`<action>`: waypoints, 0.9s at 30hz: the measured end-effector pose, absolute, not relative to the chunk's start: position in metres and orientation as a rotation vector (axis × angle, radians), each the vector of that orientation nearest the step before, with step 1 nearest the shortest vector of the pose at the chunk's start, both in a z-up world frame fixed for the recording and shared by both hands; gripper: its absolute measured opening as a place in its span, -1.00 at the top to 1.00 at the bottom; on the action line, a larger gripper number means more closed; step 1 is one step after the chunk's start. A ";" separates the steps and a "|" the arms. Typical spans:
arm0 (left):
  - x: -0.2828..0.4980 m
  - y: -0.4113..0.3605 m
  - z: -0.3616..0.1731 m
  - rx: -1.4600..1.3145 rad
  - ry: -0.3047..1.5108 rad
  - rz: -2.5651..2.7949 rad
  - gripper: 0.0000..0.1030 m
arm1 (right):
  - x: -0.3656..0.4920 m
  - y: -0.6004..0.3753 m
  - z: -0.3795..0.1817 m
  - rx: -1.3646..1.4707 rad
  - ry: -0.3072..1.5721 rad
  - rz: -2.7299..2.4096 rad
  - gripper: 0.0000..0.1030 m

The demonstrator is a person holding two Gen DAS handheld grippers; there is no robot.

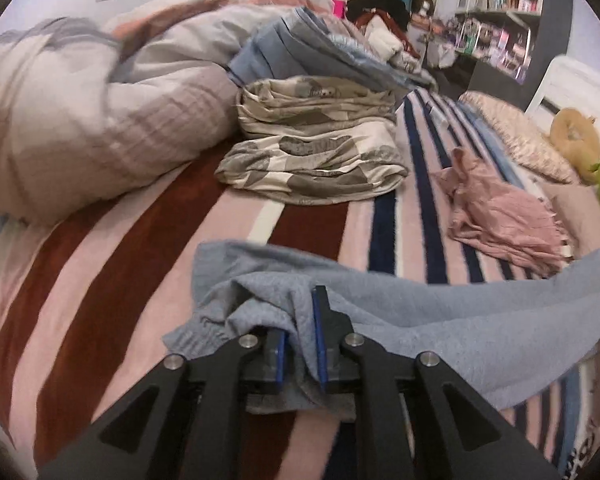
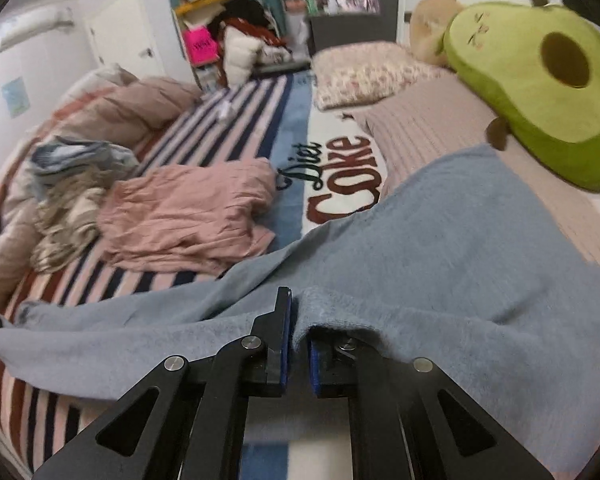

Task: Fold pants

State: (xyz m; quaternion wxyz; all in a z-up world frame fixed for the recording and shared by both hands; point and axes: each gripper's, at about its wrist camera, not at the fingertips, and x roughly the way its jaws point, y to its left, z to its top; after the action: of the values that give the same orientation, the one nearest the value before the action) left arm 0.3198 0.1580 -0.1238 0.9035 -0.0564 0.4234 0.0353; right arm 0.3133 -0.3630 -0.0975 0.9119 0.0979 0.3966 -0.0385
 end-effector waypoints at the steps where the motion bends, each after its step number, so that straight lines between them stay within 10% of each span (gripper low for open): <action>1: 0.332 0.155 -0.127 -0.095 0.882 0.080 0.77 | 0.324 -0.363 -0.100 0.204 0.828 -0.083 0.97; 4: 0.365 0.150 -0.142 -0.066 0.949 0.098 0.66 | 0.351 -0.365 -0.107 0.189 0.850 -0.106 0.96; 8: 0.379 0.149 -0.153 -0.102 0.989 0.042 -0.04 | 0.387 -0.362 -0.132 0.123 0.939 -0.114 0.92; 12: 0.363 0.143 -0.136 -0.052 0.930 -0.001 -0.67 | 0.385 -0.364 -0.146 0.139 0.965 -0.068 0.16; 16: 0.342 0.152 -0.110 -0.038 0.848 0.015 -0.90 | 0.363 -0.369 -0.137 0.174 0.921 -0.037 0.10; 22: 0.313 0.150 -0.104 -0.071 0.864 -0.047 -0.90 | 0.325 -0.357 -0.123 0.199 0.908 0.083 0.09; 27: 0.299 0.129 -0.123 -0.045 0.904 -0.112 -0.90 | 0.318 -0.312 -0.145 0.199 0.984 0.274 0.80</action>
State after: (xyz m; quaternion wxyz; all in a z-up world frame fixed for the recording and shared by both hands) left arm 0.2988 0.1290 -0.1227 0.8979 -0.0219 0.4363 -0.0541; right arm 0.3178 -0.3120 -0.1453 0.8677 0.0950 0.4701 0.1309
